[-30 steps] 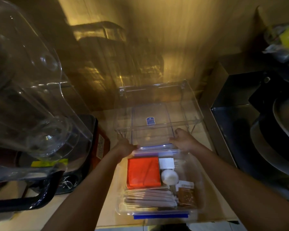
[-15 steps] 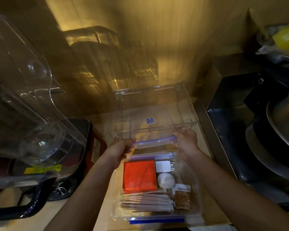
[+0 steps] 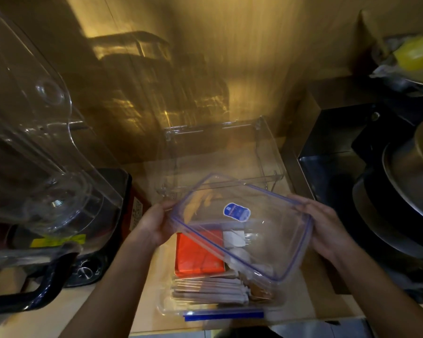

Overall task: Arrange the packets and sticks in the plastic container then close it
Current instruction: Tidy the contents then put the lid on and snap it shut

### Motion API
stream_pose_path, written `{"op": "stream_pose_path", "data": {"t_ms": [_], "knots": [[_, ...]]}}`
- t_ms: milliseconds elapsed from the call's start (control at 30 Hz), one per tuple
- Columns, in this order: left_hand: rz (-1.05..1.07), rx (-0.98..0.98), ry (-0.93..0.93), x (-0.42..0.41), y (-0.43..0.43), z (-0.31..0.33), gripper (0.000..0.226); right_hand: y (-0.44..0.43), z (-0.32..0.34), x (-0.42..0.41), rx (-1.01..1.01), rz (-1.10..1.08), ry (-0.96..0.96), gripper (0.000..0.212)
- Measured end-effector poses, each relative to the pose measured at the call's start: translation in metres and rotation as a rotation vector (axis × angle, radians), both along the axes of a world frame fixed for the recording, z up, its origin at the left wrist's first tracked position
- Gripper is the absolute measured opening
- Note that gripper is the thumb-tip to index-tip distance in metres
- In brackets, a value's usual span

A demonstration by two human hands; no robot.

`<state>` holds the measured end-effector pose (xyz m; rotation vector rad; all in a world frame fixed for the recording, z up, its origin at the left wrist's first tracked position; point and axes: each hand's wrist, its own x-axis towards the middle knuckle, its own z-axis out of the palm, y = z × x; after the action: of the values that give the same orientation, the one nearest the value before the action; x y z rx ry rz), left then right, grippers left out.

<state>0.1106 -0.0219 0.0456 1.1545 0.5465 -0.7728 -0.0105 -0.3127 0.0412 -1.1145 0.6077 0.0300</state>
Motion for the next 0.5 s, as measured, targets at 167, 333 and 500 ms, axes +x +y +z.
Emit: {"op": "stream_pose_path", "data": {"t_ms": [167, 333, 500], "knots": [[-0.356, 0.083, -0.073, -0.032, 0.022, 0.010, 0.034, -0.010, -0.004, -0.014, 0.015, 0.094, 0.020, 0.028], [-0.063, 0.556, -0.392, -0.075, 0.026, -0.004, 0.024, 0.007, -0.008, -0.009, 0.165, -0.029, -0.011, 0.052], [0.183, 0.610, -0.410, -0.114, 0.026, -0.032, 0.022, 0.038, -0.020, -0.016, -0.062, 0.073, -0.009, 0.052]]}}
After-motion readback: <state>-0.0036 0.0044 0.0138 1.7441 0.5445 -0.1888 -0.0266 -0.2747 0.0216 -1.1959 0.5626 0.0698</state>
